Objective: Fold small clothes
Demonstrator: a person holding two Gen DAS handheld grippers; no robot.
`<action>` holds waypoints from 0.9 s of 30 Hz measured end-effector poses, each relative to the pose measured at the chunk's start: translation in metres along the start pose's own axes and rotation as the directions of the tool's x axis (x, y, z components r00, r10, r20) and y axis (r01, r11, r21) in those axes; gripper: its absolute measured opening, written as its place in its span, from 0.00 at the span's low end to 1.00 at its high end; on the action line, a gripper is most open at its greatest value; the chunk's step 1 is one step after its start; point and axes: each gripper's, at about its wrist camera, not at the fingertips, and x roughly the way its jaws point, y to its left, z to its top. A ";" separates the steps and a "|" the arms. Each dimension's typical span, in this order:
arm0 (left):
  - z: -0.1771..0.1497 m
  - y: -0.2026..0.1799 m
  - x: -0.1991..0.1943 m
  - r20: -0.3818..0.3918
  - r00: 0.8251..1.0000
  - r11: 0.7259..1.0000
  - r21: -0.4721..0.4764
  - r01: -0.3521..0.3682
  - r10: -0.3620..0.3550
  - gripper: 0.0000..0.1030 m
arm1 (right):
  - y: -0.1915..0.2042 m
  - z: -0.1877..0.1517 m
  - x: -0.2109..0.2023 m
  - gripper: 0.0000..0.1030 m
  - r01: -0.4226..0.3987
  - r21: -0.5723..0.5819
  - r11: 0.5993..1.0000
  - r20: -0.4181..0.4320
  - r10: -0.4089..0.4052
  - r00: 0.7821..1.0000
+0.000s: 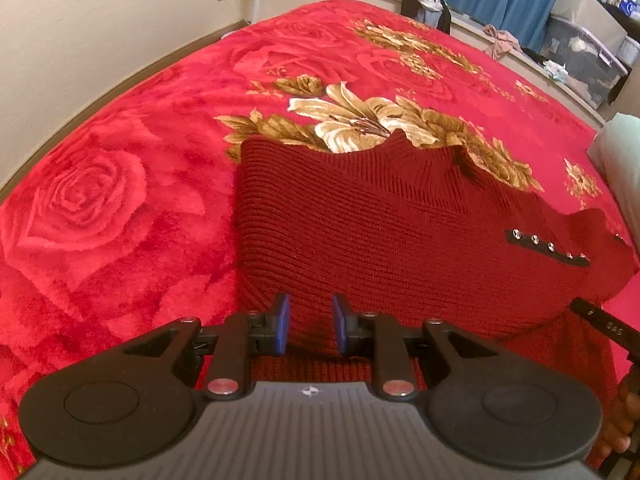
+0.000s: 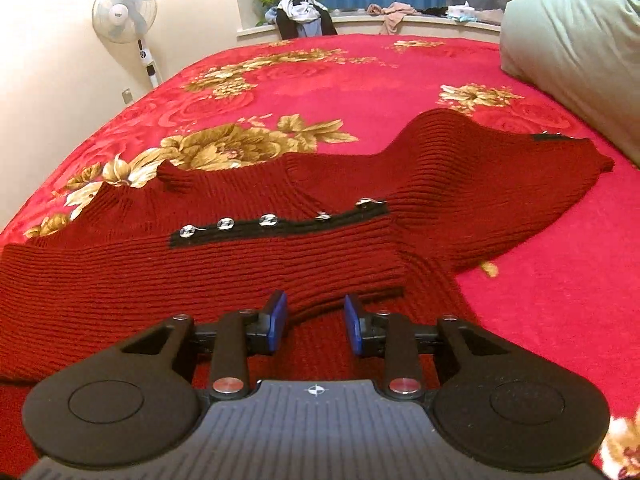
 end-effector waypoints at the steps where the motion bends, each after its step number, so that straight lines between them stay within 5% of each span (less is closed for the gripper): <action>1: 0.000 -0.001 0.000 0.000 1.000 1.000 0.001 0.002 -0.002 0.25 | -0.004 -0.001 -0.001 0.31 0.003 -0.003 1.000 0.003 -0.003 1.000; 17: -0.002 -0.017 0.014 -0.016 1.000 0.999 0.033 -0.018 0.018 0.25 | -0.030 -0.021 0.002 0.31 0.017 -0.047 0.999 0.041 -0.015 0.999; 24: -0.010 -0.025 0.034 -0.048 0.996 0.991 0.110 -0.074 0.080 0.25 | -0.041 -0.023 -0.008 0.31 -0.018 -0.035 0.999 0.064 0.020 0.998; 27: -0.005 -0.025 0.022 -0.029 0.999 0.997 0.071 -0.040 0.042 0.28 | -0.058 -0.019 -0.017 0.31 -0.024 -0.032 0.999 0.084 0.027 0.996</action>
